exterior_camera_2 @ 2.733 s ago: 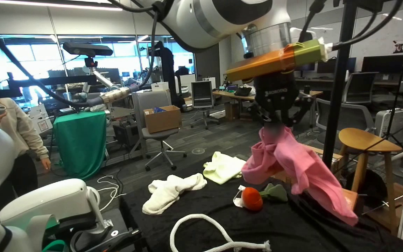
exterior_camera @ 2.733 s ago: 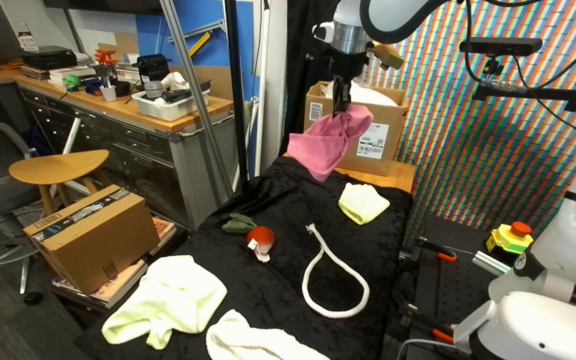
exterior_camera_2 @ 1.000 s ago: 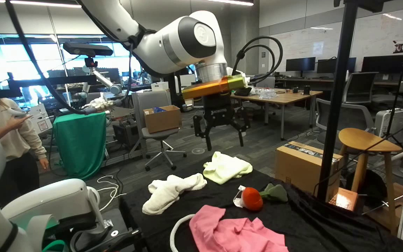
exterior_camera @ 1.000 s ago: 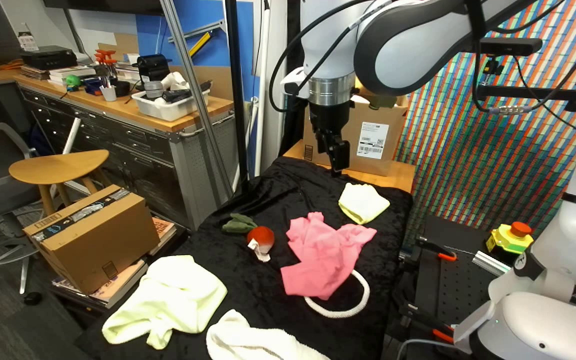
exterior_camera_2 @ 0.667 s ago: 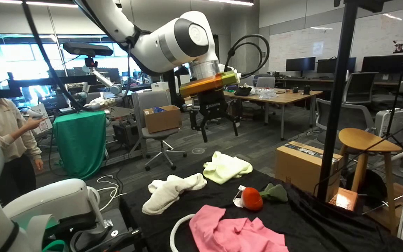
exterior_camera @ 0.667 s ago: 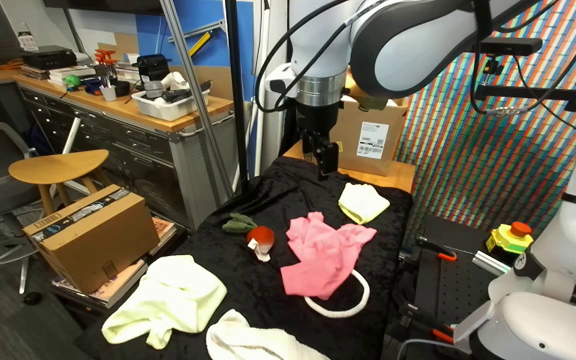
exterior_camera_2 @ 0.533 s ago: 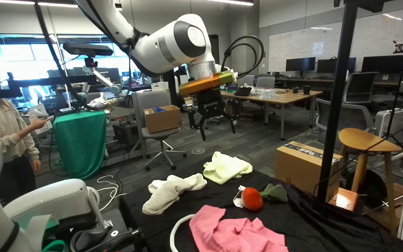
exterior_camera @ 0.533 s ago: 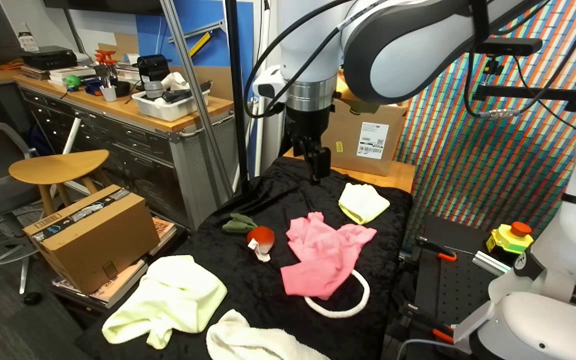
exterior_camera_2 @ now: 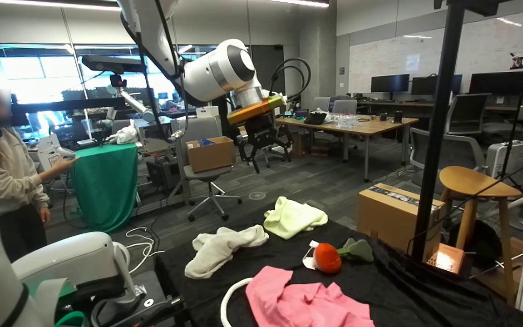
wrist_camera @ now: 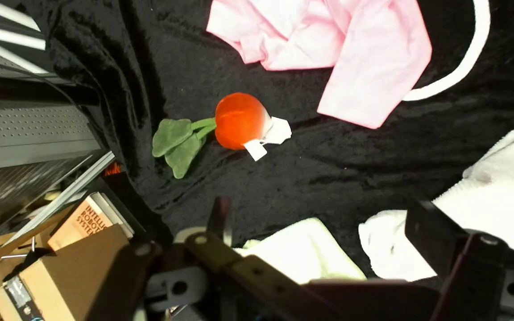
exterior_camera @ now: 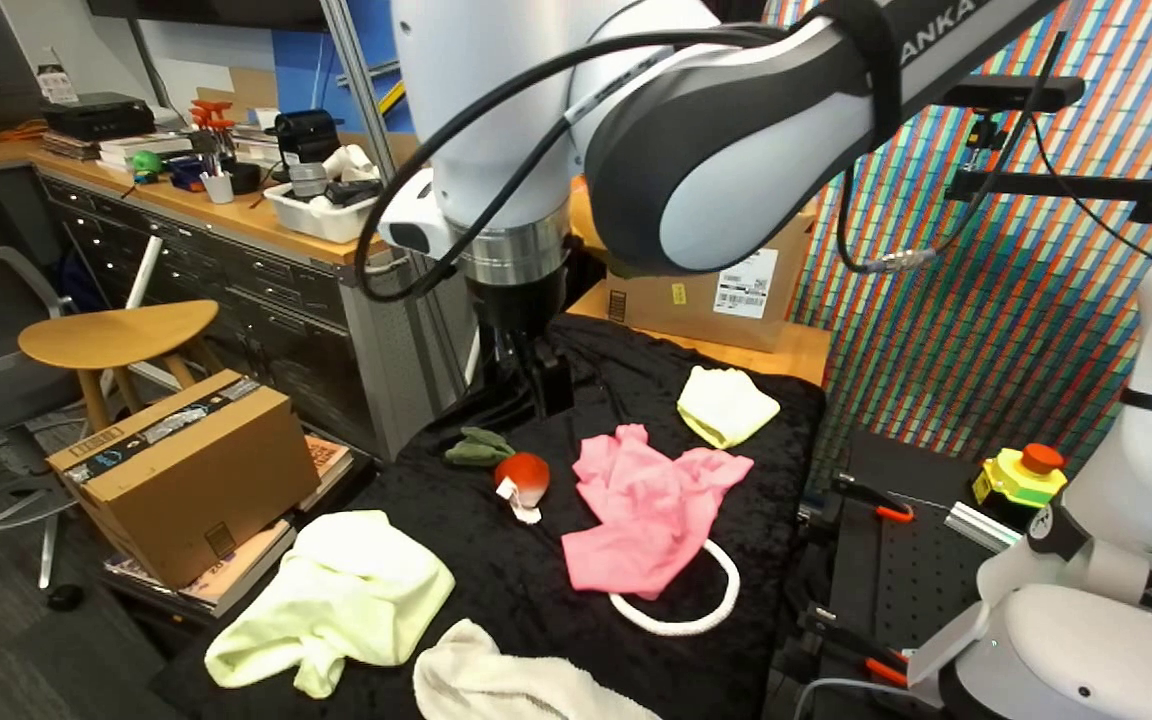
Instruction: Stack the objects on the table together
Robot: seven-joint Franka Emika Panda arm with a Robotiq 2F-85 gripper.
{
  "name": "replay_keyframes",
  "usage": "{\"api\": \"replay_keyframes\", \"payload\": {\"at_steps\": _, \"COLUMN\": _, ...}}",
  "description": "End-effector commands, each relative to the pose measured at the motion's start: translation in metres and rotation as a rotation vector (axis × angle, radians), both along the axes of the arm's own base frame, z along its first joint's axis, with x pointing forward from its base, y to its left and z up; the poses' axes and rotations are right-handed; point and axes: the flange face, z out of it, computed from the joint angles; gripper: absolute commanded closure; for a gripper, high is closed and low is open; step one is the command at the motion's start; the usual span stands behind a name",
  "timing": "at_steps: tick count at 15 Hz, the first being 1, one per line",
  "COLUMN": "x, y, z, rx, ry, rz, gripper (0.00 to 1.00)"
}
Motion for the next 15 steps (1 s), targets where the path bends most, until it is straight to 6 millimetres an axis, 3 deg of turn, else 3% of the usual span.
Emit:
{"api": "replay_keyframes", "payload": {"at_steps": 1, "x": 0.024, "y": 0.031, "z": -0.016, "rx": -0.01, "ry": -0.01, "rz": -0.023, "gripper": 0.0}}
{"api": "replay_keyframes", "payload": {"at_steps": 8, "x": 0.042, "y": 0.056, "z": -0.055, "rx": 0.187, "ry": -0.045, "rz": -0.227, "gripper": 0.0}}
{"api": "replay_keyframes", "payload": {"at_steps": 15, "x": 0.06, "y": 0.063, "z": -0.099, "rx": 0.344, "ry": -0.102, "rz": -0.36, "gripper": 0.0}}
